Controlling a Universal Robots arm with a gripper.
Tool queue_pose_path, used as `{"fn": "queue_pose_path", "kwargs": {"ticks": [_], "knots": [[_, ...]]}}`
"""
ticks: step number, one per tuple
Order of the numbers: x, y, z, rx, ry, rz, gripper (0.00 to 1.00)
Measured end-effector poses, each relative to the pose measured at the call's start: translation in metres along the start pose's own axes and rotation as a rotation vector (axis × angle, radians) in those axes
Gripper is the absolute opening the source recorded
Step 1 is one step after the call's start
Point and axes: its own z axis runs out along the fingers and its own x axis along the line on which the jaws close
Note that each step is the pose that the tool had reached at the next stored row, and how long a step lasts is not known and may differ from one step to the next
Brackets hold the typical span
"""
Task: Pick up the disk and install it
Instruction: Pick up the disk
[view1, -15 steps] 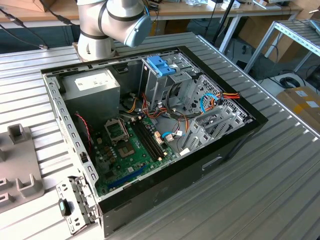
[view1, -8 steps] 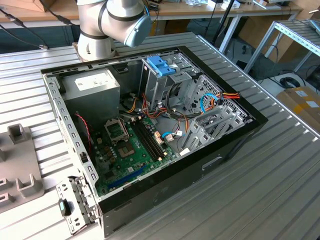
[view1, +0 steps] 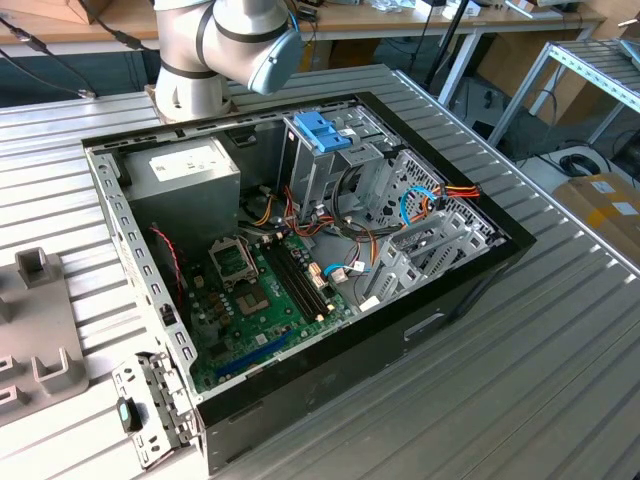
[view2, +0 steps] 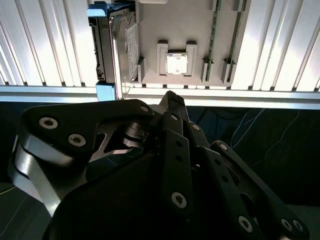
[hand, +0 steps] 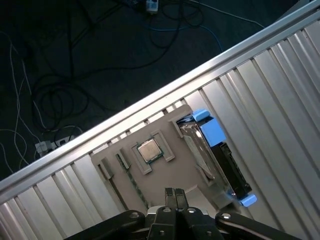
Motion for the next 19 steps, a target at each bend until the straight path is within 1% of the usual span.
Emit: {"fn": "queue_pose_path", "kwargs": {"ticks": [15, 19], "knots": [[0.0, 0.0, 0.0, -0.0018, 0.0028, -0.072, 0.1], [0.0, 0.0, 0.0, -0.0022, 0.0032, -0.085, 0.1]]}}
